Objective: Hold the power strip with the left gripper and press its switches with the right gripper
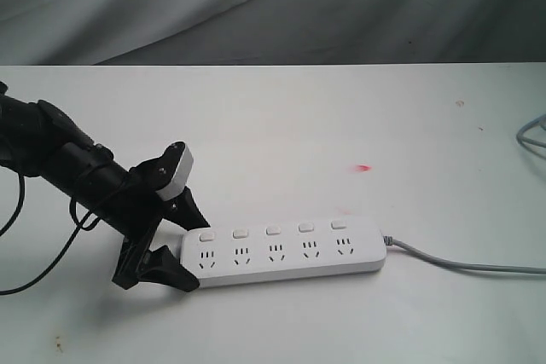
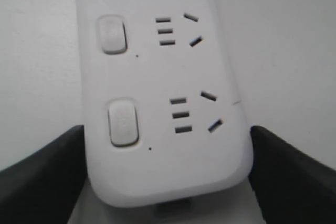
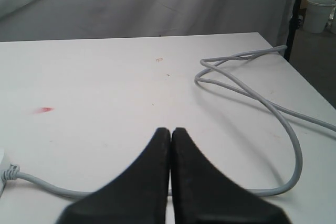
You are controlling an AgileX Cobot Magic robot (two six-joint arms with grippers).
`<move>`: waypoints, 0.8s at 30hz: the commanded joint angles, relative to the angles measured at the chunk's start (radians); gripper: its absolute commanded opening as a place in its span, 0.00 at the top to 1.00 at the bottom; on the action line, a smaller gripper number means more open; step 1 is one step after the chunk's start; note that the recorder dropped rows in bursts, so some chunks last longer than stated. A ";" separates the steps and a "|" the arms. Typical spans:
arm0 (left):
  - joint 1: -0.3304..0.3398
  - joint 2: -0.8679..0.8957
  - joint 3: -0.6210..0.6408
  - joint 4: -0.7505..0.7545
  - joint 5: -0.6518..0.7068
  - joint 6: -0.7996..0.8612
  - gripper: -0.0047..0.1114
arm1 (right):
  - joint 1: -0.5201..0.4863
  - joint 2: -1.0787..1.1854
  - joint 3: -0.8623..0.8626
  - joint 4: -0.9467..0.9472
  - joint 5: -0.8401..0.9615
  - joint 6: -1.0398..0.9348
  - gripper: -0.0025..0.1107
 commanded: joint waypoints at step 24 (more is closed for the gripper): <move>-0.006 0.000 -0.003 0.000 -0.021 0.004 0.96 | -0.008 -0.006 0.004 -0.092 -0.075 -0.020 0.98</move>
